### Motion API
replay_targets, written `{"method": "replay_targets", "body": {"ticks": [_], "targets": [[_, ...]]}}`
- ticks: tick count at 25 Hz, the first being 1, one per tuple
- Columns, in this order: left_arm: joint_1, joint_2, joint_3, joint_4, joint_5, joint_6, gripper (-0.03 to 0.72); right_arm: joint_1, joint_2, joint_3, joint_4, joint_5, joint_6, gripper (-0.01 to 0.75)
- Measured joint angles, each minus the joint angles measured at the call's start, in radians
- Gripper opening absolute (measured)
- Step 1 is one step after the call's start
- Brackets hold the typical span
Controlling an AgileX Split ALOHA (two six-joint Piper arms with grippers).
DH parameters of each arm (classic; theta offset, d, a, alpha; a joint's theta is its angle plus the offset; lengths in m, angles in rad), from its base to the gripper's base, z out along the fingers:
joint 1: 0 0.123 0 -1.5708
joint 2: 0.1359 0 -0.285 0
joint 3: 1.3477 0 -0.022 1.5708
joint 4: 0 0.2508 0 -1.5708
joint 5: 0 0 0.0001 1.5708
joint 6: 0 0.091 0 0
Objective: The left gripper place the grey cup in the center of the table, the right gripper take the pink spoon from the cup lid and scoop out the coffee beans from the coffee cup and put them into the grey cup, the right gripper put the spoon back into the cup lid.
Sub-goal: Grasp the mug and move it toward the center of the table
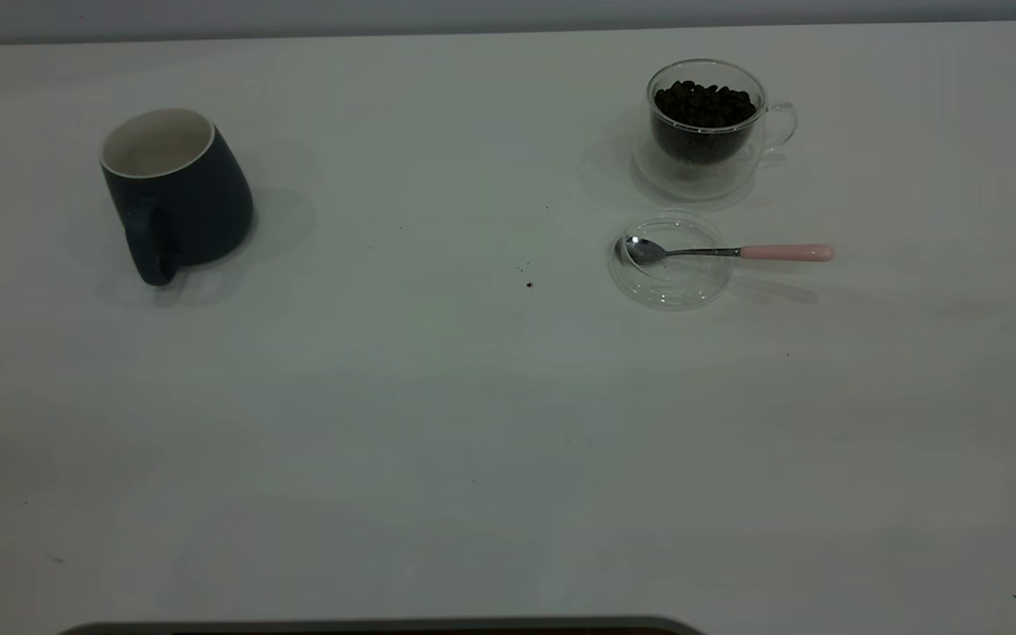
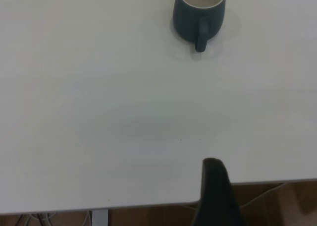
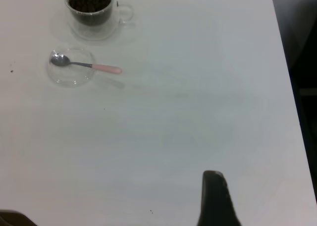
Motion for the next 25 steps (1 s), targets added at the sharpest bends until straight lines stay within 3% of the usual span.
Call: {"method": "replay_targets", "body": {"ticks": [21,25], "targets": [[0.0,0.0,0.0,0.001,0.0,-0.012,0.565,0.0,0.0,0.0,0.0,0.0,0.0,0.524],[0.0,0.05,-0.033,0.064,0.0,-0.077,0.565,0.0,0.0,0.0,0.0,0.0,0.0,0.524]]}}
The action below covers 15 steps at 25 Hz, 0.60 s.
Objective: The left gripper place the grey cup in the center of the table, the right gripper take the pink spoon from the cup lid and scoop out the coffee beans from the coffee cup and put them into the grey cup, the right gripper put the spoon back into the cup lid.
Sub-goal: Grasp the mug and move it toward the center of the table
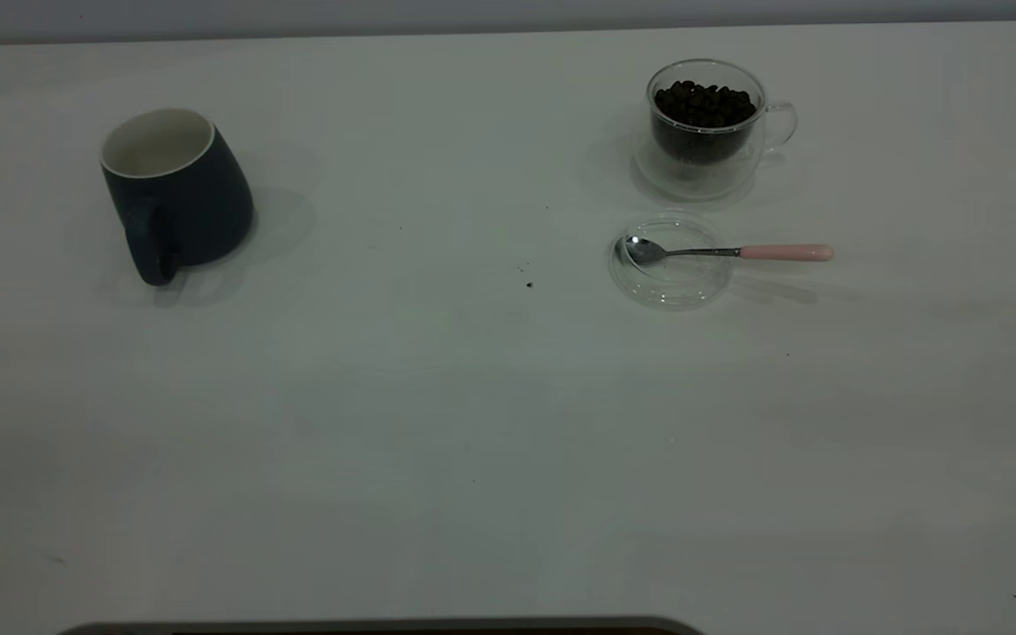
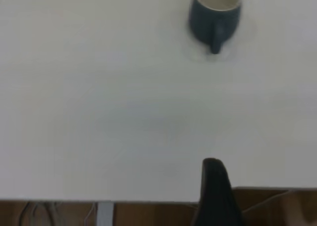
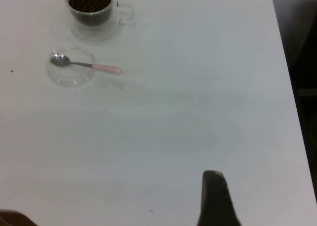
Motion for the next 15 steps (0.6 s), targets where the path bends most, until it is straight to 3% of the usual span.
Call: {"method": "replay_targets", "body": {"ticks": [5,15], "targets": [[0.0,0.23,-0.111,0.059,-0.059,-0.028,0.565,0.0,0.0,0.0,0.0,0.0,0.0,0.524],[0.0,0.962,-0.321,0.054,-0.487,0.132,0.565,0.0,0.0,0.0,0.0,0.0,0.0,0.524]]}}
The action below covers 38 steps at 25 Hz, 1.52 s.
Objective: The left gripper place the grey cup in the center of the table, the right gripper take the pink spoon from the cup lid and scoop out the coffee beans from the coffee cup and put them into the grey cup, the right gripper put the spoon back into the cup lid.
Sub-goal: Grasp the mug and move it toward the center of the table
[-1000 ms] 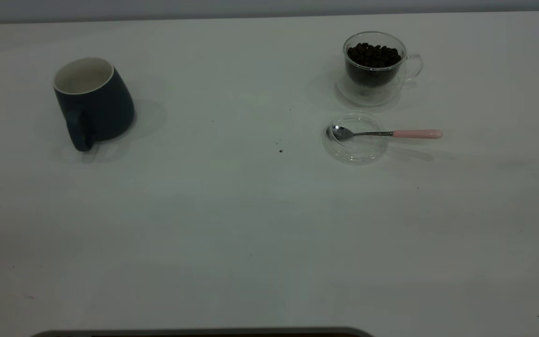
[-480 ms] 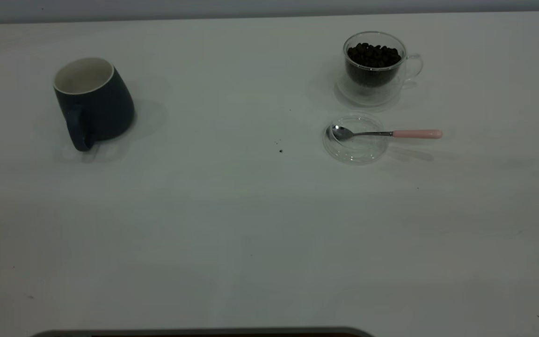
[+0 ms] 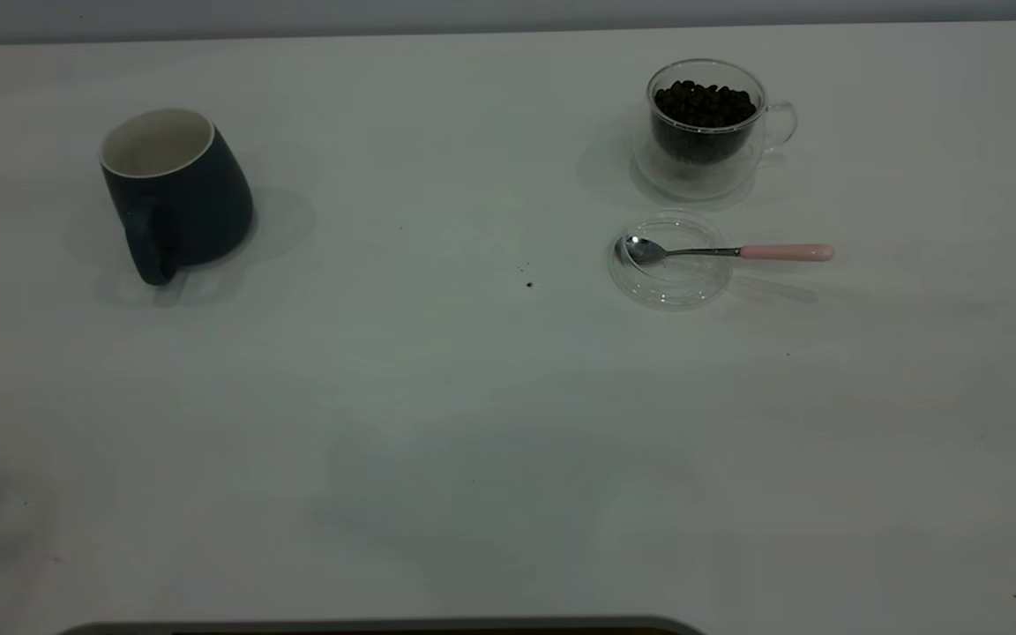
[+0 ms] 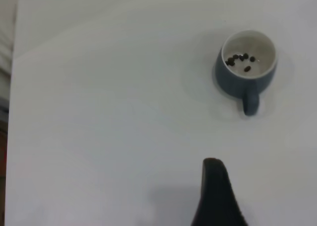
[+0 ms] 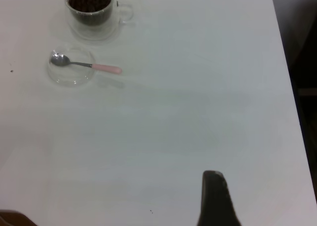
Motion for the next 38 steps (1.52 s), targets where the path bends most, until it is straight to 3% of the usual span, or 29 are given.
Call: {"method": "replay_targets", "body": {"ticks": [3,10,16,23,38], "targets": [[0.0,0.241,-0.116,0.002,-0.041,0.068,0.565,0.0,0.0,0.0,0.0,0.0,0.0,0.524],[-0.022,0.712,-0.457,0.014,-0.005,0.181,0.565,0.0,0.0,0.0,0.0,0.0,0.0,0.524],[-0.092,0.934,-0.672,0.129,0.129,0.289,0.565,0.0,0.0,0.0,0.0,0.0,0.0,0.524],[-0.099,1.089,-0.705,0.357,0.231,0.303,0.565,0.0,0.0,0.0,0.0,0.0,0.0,0.524],[-0.099,1.28,-0.713,0.383,0.126,0.605,0.565,0.0,0.0,0.0,0.0,0.0,0.0,0.524]]}}
